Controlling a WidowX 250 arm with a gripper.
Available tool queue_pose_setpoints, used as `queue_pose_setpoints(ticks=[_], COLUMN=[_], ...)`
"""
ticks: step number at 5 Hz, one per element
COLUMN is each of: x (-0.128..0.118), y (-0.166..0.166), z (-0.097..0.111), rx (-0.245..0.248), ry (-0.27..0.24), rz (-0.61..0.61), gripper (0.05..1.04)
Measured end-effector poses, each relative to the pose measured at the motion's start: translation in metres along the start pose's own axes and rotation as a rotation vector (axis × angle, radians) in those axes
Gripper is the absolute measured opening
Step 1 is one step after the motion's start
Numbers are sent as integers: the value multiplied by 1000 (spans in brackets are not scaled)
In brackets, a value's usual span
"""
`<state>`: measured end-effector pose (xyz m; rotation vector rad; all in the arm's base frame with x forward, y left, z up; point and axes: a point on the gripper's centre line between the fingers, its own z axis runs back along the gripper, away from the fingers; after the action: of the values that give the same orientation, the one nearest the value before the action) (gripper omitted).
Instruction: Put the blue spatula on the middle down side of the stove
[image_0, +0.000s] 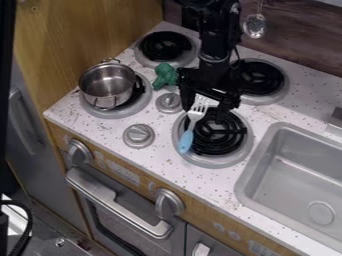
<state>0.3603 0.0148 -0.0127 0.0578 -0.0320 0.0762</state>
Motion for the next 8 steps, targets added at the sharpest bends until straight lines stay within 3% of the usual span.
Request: queue_pose_setpoints(ticks=[2, 4, 6, 7, 8], x=[-23, -42, -51, -51, -55], y=[6, 34, 29, 25, 24], z=[-26, -35, -37, -37, -43], rx=[-1, 17, -38, -51, -37], ry=[75, 132, 165, 165, 191], rz=[26, 98, 121, 126, 120], gripper=[997, 997, 971, 696, 532])
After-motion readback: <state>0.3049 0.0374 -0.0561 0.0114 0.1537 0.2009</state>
